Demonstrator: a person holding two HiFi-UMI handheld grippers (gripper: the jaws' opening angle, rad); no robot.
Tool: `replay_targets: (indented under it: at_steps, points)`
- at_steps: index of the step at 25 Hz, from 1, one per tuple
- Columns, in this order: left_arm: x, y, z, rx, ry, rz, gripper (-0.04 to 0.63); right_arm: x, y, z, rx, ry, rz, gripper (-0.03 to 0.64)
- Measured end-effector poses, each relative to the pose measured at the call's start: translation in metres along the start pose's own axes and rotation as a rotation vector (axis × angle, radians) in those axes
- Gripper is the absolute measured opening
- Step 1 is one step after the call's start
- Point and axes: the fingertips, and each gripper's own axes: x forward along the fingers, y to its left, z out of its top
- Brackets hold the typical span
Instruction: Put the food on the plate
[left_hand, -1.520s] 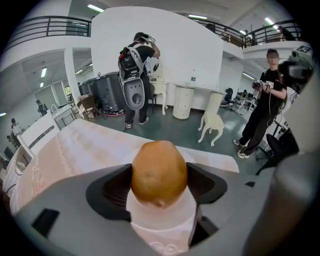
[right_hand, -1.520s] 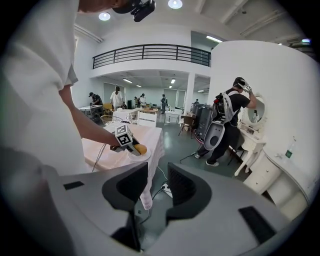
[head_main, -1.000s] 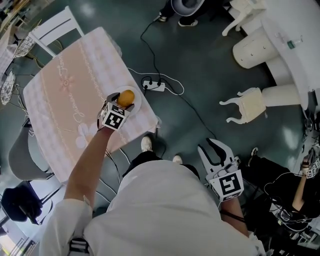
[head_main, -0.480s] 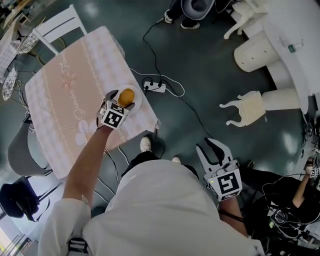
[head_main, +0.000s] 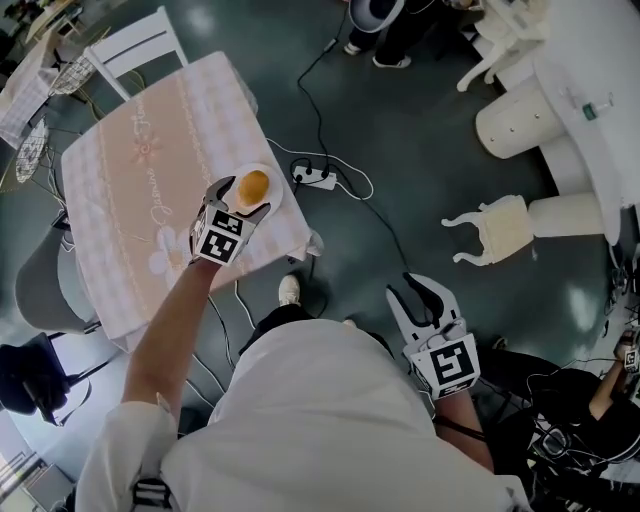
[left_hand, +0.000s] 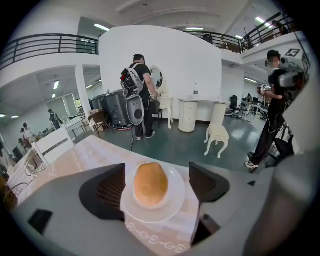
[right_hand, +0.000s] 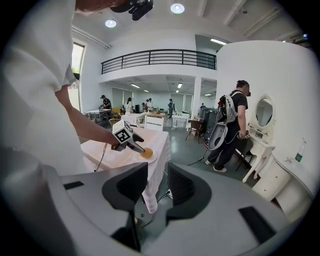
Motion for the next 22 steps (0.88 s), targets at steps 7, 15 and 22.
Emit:
replay_targets:
  at_steps: [7,15,22]
  points:
    - [-0.057,-0.041,0.026,-0.067,-0.111,0.034,0.394,-0.015,0.0,-0.004,-0.043,-0.052,0.065,0.133]
    - [-0.139,-0.136,0.07,-0.205,-0.291,-0.006,0.183,-0.041,0.003,-0.018,-0.102,-0.098,0.18,0.079]
    - [-0.18,-0.217,0.067,-0.307,-0.311,-0.007,0.009,-0.07,0.019,-0.043,-0.124,-0.117,0.298,0.029]
